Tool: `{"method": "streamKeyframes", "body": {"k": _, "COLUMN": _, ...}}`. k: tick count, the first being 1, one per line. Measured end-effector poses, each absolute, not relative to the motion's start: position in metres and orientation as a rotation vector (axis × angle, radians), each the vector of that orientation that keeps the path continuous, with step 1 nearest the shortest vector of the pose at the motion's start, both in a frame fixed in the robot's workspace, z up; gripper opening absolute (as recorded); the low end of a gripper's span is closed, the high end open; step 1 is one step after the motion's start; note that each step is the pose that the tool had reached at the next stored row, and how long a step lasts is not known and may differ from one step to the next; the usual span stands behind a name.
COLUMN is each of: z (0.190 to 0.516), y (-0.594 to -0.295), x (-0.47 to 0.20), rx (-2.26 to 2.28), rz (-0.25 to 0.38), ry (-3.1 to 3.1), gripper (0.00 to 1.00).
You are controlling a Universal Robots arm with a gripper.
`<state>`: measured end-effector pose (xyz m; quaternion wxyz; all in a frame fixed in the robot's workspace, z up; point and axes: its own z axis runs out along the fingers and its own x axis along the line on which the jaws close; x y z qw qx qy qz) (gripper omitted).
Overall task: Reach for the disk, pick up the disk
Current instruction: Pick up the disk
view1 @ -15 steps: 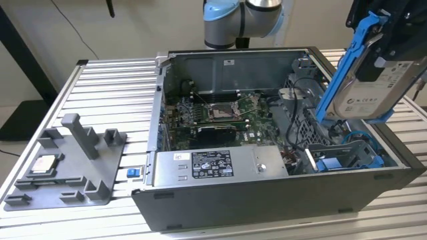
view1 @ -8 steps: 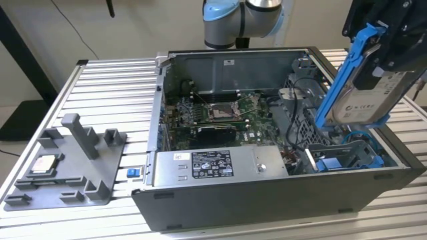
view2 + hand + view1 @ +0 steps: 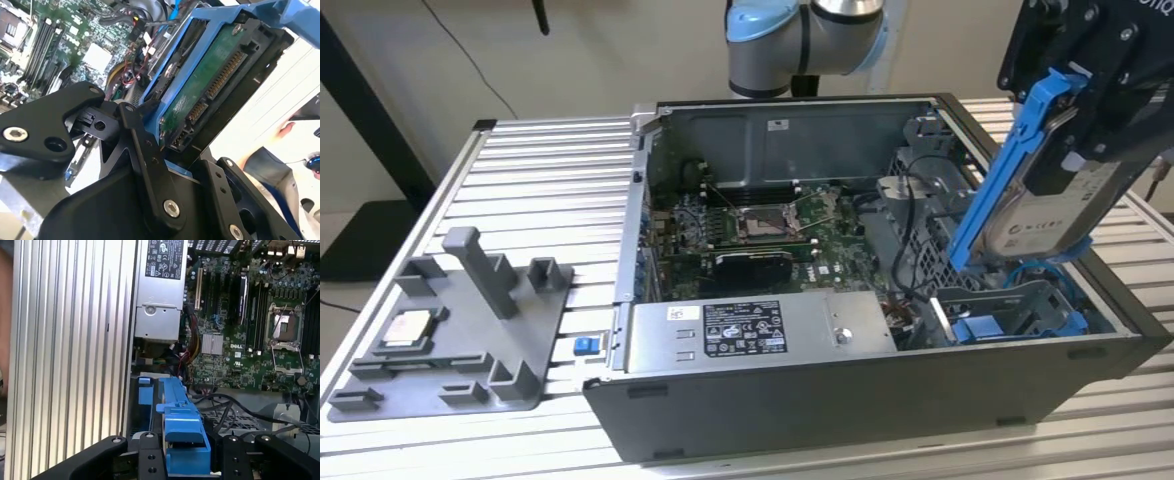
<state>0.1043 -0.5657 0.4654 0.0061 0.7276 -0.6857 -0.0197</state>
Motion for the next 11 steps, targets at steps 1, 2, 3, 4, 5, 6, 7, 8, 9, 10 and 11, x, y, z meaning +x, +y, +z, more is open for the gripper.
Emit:
{"method": "streamKeyframes", "body": {"k": 1, "z": 0.4653, "y": -0.5657, "x": 0.1045, "rx": 2.280, "rz": -0.062, "ry": -2.143, "gripper": 0.00}}
{"method": "streamKeyframes", "body": {"k": 2, "z": 0.4652, "y": -0.5657, "x": 0.1048, "rx": 2.281, "rz": -0.062, "ry": -2.142, "gripper": 0.00}}
{"method": "streamKeyframes", "body": {"k": 3, "z": 0.4651, "y": -0.5659, "x": 0.1050, "rx": 2.281, "rz": -0.062, "ry": -2.141, "gripper": 0.00}}
{"method": "streamKeyframes", "body": {"k": 4, "z": 0.4650, "y": -0.5661, "x": 0.1052, "rx": 2.282, "rz": -0.062, "ry": -2.141, "gripper": 0.00}}
{"method": "streamKeyframes", "body": {"k": 5, "z": 0.4648, "y": -0.5663, "x": 0.1055, "rx": 2.282, "rz": -0.062, "ry": -2.140, "gripper": 0.00}}
{"method": "streamKeyframes", "body": {"k": 6, "z": 0.4647, "y": -0.5666, "x": 0.1057, "rx": 2.283, "rz": -0.062, "ry": -2.140, "gripper": 0.00}}
{"method": "streamKeyframes", "body": {"k": 7, "z": 0.4646, "y": -0.5667, "x": 0.1057, "rx": 2.283, "rz": -0.062, "ry": -2.140, "gripper": 0.00}}
{"method": "streamKeyframes", "body": {"k": 8, "z": 0.4644, "y": -0.5667, "x": 0.1058, "rx": 2.283, "rz": -0.062, "ry": -2.139, "gripper": 0.00}}
{"method": "streamKeyframes", "body": {"k": 9, "z": 0.4644, "y": -0.5667, "x": 0.1058, "rx": 2.283, "rz": -0.062, "ry": -2.139, "gripper": 0.00}}
{"method": "streamKeyframes", "body": {"k": 10, "z": 0.4644, "y": -0.5667, "x": 0.1058, "rx": 2.283, "rz": -0.062, "ry": -2.139, "gripper": 0.00}}
{"method": "streamKeyframes", "body": {"k": 11, "z": 0.4644, "y": -0.5667, "x": 0.1058, "rx": 2.283, "rz": -0.062, "ry": -2.139, "gripper": 0.00}}
